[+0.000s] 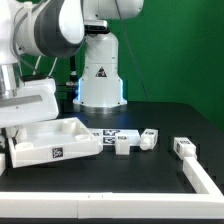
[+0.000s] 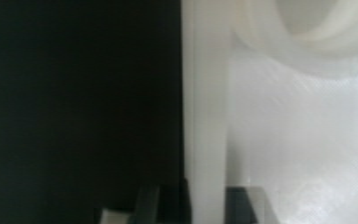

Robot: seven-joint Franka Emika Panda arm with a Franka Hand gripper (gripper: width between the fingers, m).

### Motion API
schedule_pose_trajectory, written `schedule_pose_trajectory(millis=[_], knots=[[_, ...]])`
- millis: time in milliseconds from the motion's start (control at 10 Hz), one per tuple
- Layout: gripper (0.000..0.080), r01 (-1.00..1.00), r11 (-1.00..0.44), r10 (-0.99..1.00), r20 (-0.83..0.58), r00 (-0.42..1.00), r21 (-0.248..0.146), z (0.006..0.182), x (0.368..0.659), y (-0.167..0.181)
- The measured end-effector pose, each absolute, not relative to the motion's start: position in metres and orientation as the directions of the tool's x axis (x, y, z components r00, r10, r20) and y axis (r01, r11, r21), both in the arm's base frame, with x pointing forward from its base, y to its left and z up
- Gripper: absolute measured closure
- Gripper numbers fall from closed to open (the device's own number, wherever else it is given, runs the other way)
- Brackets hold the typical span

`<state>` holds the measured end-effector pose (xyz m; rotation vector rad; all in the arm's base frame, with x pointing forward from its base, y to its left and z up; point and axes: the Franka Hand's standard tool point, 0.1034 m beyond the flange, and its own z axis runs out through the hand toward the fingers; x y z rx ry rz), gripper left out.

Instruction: Assemble one leg

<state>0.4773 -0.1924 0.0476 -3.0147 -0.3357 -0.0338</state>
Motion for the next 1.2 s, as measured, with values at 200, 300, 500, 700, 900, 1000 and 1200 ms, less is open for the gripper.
schedule_pose_trajectory(millis=[200, 300, 500, 700, 900, 1000, 1200], knots=[[0.0755, 0.074, -0.994, 0.072, 0.025, 0.997, -0.085, 0.065, 0.503, -0.15], [0.0755, 0.046, -0.996, 0.044, 0.018, 0.999, -0.081, 0.064, 0.513, -0.124], [0.0755, -0.019, -0.998, -0.02, 0.014, 1.0, -0.066, 0.052, 0.534, -0.074], [0.0755, 0.004, -0.998, 0.003, 0.013, 1.0, -0.058, 0.037, 0.548, -0.042], [0.0755, 0.002, -0.998, 0.002, 0.002, 1.0, -0.057, 0.03, 0.546, -0.042], [0.0755, 0.002, -0.998, 0.002, 0.0, 1.0, -0.057, 0.03, 0.545, -0.042], [0.0755, 0.002, -0.998, 0.002, -0.002, 1.0, -0.057, 0.029, 0.545, -0.042]])
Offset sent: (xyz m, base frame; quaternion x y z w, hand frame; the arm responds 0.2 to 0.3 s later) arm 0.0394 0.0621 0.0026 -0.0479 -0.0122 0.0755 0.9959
